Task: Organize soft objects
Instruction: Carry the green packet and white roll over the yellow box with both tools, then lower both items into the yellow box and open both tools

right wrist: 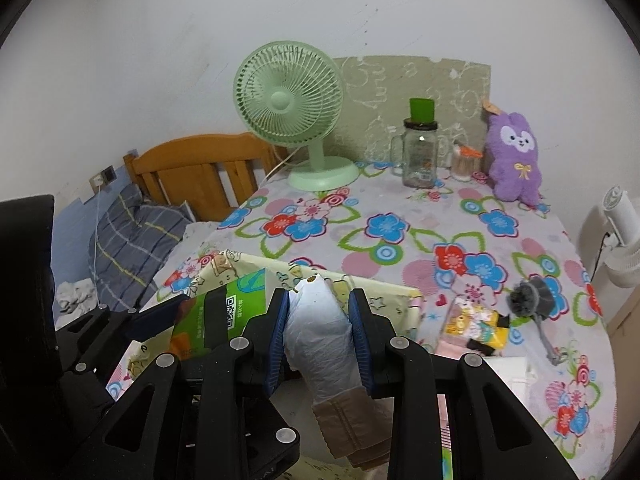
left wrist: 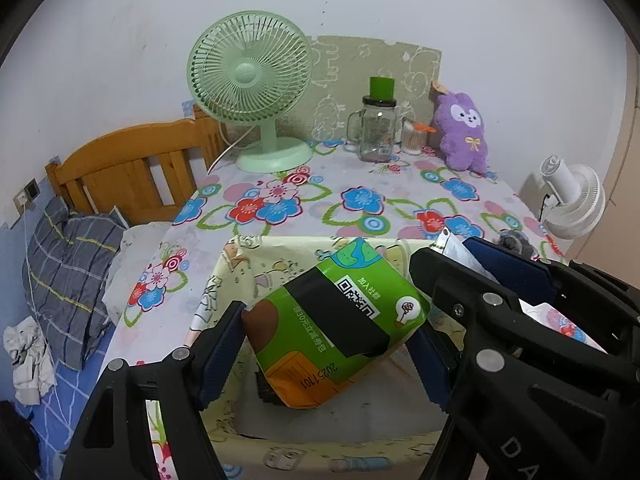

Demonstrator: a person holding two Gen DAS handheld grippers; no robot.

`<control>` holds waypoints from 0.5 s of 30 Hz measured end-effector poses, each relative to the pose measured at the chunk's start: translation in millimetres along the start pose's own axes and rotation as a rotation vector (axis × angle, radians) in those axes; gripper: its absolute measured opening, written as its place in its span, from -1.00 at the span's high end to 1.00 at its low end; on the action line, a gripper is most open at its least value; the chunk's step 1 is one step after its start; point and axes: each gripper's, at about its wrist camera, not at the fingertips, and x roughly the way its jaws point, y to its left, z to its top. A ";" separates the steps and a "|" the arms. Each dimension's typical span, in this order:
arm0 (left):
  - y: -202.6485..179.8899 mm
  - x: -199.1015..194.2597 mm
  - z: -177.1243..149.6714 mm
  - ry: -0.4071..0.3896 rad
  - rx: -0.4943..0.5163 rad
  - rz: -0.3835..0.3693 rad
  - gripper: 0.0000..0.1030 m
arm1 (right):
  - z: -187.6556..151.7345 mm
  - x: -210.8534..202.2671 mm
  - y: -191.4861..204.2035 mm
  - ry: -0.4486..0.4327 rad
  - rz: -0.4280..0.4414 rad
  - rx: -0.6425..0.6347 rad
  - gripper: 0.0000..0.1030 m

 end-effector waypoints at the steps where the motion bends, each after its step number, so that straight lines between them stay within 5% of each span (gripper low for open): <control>1: 1.6 1.7 -0.3 0.003 0.000 0.002 -0.54 | -0.3 2.5 1.4 0.004 0.004 0.001 0.34; 15: 15.1 20.8 -9.7 0.041 0.043 0.010 -0.77 | -9.1 33.1 12.9 0.074 0.049 -0.023 0.31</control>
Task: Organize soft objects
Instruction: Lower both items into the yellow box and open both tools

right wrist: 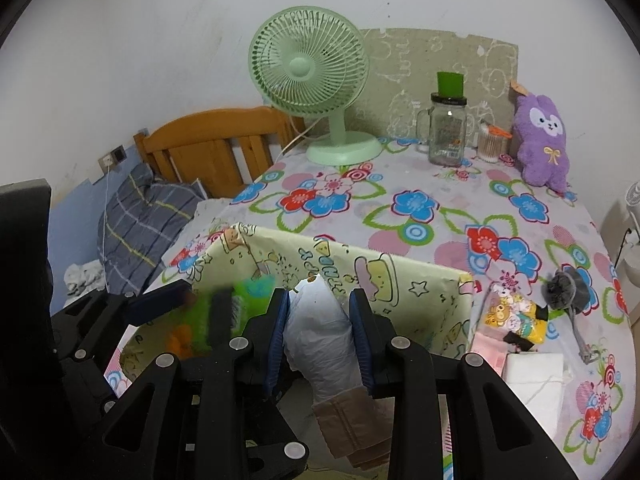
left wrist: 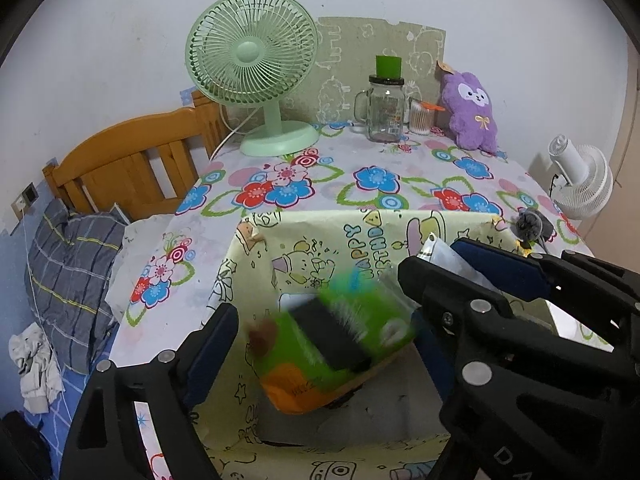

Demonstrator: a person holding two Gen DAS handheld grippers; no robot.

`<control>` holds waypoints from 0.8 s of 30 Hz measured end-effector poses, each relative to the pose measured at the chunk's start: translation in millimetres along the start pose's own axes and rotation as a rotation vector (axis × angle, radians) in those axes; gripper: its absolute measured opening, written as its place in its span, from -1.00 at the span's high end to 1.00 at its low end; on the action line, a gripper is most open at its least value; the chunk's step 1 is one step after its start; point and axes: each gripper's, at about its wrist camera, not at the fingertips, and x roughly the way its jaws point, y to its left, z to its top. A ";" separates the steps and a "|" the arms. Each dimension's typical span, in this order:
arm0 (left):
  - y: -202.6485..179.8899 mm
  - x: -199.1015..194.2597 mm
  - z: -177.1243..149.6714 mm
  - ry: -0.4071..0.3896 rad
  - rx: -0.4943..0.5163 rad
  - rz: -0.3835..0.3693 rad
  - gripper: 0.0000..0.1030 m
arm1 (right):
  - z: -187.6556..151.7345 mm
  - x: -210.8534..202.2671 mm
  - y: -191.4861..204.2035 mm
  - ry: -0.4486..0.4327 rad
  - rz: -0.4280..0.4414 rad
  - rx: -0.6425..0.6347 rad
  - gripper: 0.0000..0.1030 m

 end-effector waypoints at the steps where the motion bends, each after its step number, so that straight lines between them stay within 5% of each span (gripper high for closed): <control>1: -0.1 0.3 -1.0 0.001 0.004 0.000 -0.80 | -0.8 1.4 0.4 0.007 0.000 -0.005 0.27; 5: -0.6 -0.5 -4.5 0.005 0.010 -0.019 -0.89 | -2.7 3.3 -0.5 0.013 -0.014 -0.010 -0.14; 24: -22.2 -23.8 -1.9 -0.038 0.014 -0.042 -0.94 | -3.6 -30.8 -12.5 -0.047 -0.091 -0.031 -0.62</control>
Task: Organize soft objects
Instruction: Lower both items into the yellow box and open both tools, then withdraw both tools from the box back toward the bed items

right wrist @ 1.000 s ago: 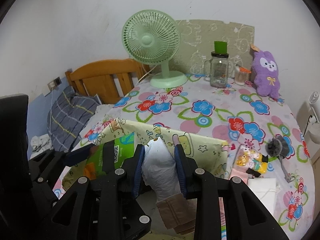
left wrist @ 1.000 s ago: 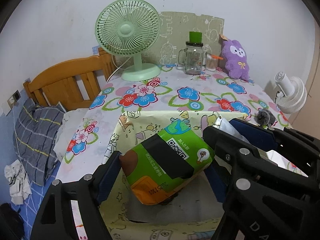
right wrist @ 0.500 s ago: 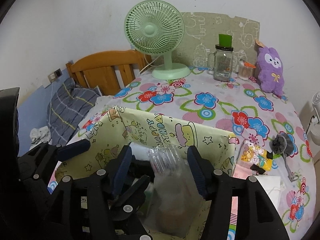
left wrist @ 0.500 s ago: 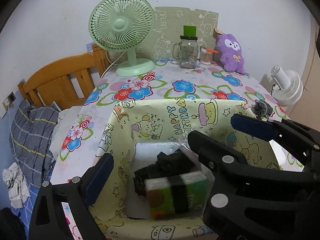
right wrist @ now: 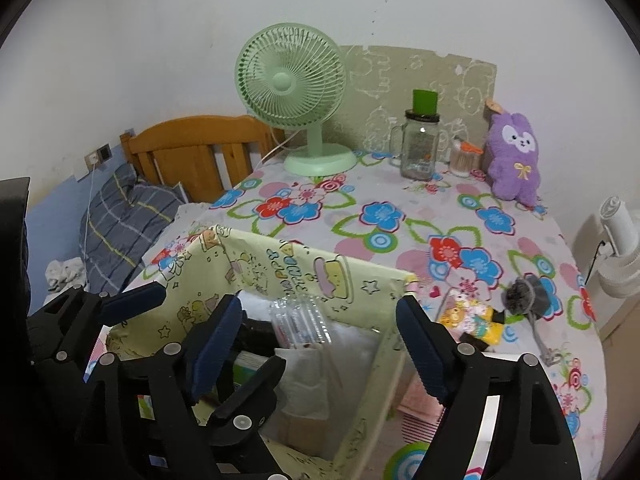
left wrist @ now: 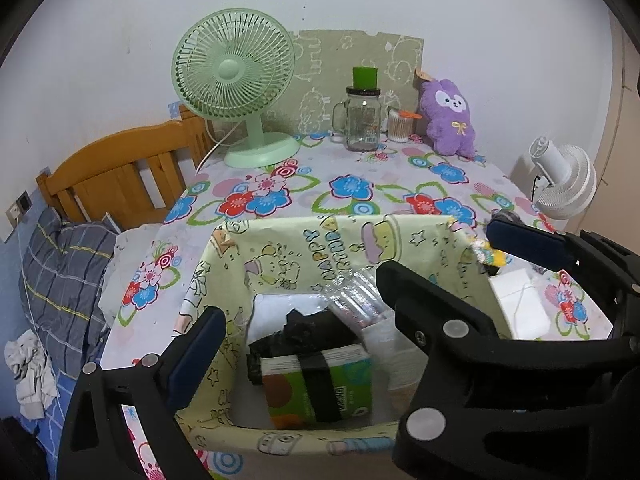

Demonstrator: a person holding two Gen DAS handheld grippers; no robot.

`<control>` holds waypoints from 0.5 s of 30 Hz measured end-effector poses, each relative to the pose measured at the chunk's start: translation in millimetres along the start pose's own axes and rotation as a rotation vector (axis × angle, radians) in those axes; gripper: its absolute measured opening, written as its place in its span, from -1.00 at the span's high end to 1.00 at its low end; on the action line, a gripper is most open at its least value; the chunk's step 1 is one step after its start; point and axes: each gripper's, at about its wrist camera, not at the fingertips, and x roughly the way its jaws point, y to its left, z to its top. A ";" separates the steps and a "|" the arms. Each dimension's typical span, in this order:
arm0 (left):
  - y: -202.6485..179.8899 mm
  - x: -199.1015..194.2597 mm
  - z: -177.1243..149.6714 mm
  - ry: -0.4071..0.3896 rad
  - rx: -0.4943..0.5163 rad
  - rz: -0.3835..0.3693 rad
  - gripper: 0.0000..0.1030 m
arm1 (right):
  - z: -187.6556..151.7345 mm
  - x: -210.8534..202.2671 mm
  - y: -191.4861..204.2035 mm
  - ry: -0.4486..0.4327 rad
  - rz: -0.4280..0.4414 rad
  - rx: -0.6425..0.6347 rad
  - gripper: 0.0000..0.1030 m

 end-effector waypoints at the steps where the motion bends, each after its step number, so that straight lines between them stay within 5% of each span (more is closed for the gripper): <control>1: -1.4 -1.5 0.6 -0.002 -0.002 -0.001 -0.94 | 0.0 -2.7 -0.7 -0.004 -0.002 0.000 -0.64; 15: -32.8 -30.0 9.9 -0.062 0.000 -0.002 -0.94 | 3.1 -44.8 -24.5 -0.077 -0.039 0.016 -0.86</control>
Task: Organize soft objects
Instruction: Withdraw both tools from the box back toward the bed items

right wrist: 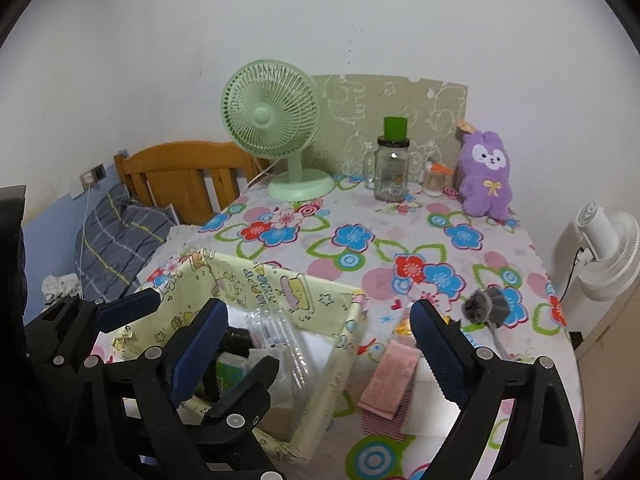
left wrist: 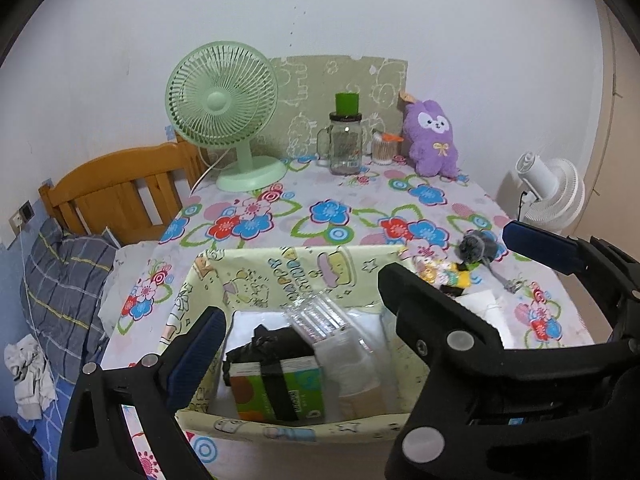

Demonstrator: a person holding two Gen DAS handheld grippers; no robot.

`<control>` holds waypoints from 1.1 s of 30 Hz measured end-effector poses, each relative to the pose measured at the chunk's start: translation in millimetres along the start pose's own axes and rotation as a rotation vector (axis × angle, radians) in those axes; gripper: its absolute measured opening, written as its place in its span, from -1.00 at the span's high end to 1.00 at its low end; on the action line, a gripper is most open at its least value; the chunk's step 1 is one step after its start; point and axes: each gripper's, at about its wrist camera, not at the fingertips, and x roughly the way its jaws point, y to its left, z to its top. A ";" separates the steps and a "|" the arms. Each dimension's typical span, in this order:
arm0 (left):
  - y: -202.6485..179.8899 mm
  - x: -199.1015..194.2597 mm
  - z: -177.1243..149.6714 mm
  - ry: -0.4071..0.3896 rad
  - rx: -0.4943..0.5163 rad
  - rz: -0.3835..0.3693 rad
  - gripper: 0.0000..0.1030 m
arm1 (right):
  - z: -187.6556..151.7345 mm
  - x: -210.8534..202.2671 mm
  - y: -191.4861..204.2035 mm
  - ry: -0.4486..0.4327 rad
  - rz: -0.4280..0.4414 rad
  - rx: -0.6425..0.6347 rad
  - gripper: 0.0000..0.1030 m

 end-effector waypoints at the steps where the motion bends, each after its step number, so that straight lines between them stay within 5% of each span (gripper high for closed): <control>1: -2.4 -2.2 0.6 -0.005 0.000 -0.001 -0.94 | 0.3 -3.0 -1.7 -0.005 -0.004 0.000 -0.88; 33: -87.6 -24.1 5.5 -0.065 0.007 -0.044 -0.99 | -10.9 -61.3 -78.4 -0.078 -0.089 0.019 -1.00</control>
